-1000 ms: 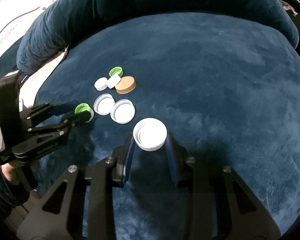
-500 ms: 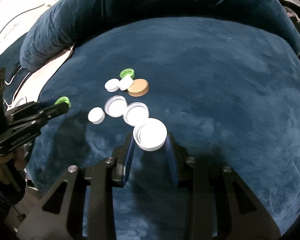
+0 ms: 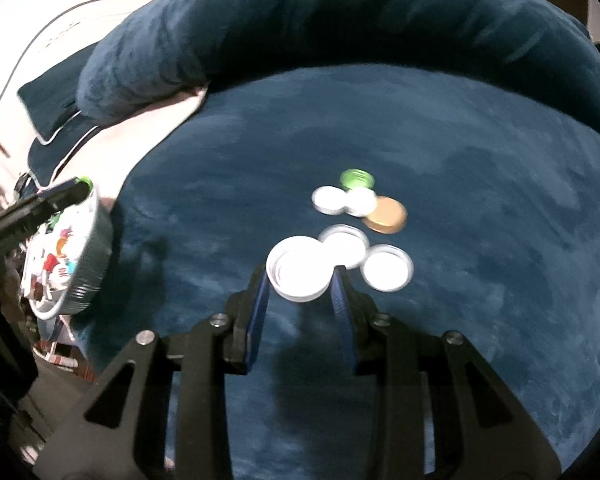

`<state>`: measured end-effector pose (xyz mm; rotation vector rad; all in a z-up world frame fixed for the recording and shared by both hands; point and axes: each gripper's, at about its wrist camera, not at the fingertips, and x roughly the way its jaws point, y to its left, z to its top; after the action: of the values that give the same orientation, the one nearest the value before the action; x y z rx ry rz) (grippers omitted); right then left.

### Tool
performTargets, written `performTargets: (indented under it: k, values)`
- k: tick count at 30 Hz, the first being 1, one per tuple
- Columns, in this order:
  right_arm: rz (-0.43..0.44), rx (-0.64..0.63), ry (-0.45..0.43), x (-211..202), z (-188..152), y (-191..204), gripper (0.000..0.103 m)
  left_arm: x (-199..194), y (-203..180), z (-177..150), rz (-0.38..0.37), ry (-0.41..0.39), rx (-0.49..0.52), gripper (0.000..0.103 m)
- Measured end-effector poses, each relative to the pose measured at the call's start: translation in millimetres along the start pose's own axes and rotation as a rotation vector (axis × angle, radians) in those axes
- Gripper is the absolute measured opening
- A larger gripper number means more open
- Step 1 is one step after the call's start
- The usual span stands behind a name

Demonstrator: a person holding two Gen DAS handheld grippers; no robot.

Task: Organize objects
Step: 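Carry both caps over the mesh basket and open both grippers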

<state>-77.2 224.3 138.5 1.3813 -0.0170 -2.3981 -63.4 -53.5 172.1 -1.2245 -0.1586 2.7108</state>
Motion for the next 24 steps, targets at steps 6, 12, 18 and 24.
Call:
performTargets:
  k: [6, 12, 18, 24]
  values:
    - [0.039, -0.100, 0.005, 9, 12, 60, 0.033, -52, 108, -11, 0.124, -0.035, -0.171, 0.032]
    - [0.154, -0.153, 0.014, 30, 27, 144, 0.033, -80, 201, -48, 0.181, -0.059, -0.424, 0.032]
    - [0.263, -0.243, 0.013, 44, 45, 238, 0.033, -83, 231, -53, 0.185, -0.092, -0.513, 0.032]
    - [0.378, -0.223, -0.022, 56, 68, 283, 0.033, -76, 233, -44, 0.210, -0.094, -0.492, 0.032]
